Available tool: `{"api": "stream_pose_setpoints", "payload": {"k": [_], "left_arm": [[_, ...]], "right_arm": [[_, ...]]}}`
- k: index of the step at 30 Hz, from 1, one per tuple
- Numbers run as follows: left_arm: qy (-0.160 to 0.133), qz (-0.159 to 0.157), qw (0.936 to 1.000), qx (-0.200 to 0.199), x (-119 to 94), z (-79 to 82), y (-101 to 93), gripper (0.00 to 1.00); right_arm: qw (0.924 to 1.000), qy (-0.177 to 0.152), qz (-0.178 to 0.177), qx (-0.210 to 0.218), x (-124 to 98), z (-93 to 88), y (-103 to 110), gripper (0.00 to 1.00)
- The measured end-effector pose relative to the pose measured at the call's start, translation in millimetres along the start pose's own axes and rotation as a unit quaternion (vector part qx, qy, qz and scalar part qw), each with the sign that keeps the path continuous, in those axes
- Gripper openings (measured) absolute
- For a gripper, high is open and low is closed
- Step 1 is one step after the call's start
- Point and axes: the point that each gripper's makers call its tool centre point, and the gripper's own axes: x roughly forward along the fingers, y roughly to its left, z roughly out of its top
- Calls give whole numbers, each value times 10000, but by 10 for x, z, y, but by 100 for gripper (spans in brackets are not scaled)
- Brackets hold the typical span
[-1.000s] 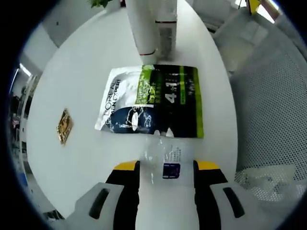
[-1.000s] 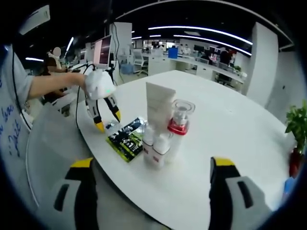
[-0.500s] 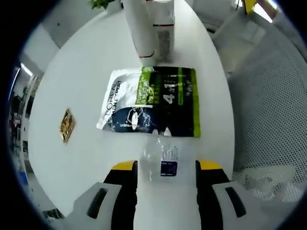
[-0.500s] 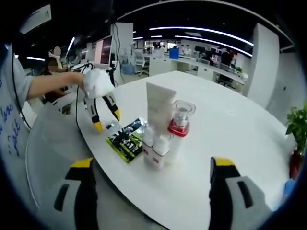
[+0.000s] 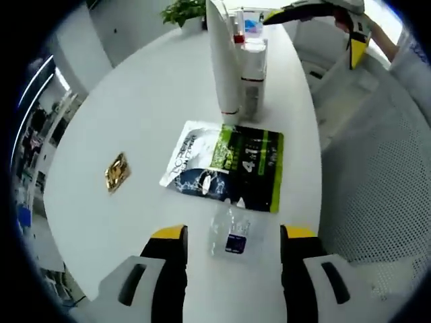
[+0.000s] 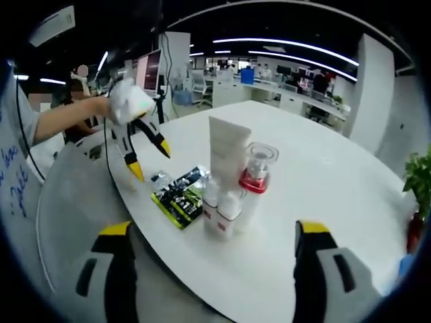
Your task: Arrange the skincare products in the storage area until every visible bottle or jar stands upright without overlapping.
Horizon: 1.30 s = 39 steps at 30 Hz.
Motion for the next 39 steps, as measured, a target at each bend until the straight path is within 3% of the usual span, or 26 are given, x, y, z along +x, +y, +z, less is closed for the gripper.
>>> {"api": "stream_pose_setpoints", "payload": {"k": [9, 16, 39], "left_arm": [[-512, 434, 9973, -306, -177, 134, 37, 61], [-749, 754, 9925, -610, -270, 148, 89, 76], [-1627, 1392, 9695, -1191, -653, 306, 130, 92]], "right_arm": [[10000, -30, 29, 15, 1, 8, -25, 100], [10000, -5, 9, 5, -14, -3, -63, 100], [9998, -158, -111, -81, -62, 62, -141, 100]]}}
